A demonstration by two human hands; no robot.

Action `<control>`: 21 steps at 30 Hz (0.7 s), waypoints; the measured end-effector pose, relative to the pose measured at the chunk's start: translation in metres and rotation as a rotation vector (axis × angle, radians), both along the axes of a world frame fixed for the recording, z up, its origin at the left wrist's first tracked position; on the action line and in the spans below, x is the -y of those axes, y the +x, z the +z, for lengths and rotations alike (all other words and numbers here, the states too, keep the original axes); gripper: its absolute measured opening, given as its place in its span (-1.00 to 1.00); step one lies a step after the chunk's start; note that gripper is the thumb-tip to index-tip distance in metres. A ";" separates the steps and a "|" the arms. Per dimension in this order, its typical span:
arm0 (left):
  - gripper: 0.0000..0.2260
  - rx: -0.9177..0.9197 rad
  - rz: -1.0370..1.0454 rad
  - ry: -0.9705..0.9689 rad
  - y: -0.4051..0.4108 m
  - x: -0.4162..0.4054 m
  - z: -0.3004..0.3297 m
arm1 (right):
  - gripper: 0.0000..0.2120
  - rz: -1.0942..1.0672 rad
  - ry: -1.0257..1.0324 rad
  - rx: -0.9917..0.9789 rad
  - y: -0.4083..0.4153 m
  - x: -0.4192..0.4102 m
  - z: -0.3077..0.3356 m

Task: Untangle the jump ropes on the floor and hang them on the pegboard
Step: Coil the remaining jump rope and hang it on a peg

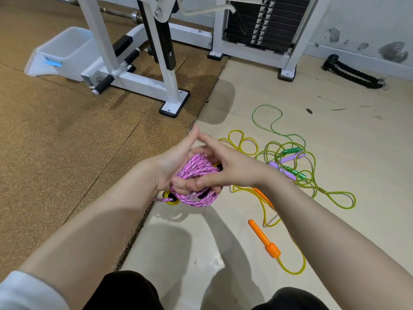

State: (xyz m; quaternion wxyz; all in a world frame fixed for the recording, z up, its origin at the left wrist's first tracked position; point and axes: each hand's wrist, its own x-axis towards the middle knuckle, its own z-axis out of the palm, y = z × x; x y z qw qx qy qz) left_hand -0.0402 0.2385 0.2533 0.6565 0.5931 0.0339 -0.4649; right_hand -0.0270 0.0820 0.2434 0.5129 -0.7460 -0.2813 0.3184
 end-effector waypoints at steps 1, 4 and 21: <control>-0.18 0.005 -0.026 -0.003 0.001 0.000 0.001 | -0.28 0.000 0.018 -0.056 0.000 0.002 0.000; -0.12 -0.006 -0.003 0.008 0.008 0.000 0.000 | -0.52 -0.055 0.044 -0.108 0.002 0.005 -0.001; -0.35 0.469 0.005 0.824 0.046 0.070 0.044 | -0.65 -0.342 0.082 -0.164 0.013 0.051 0.024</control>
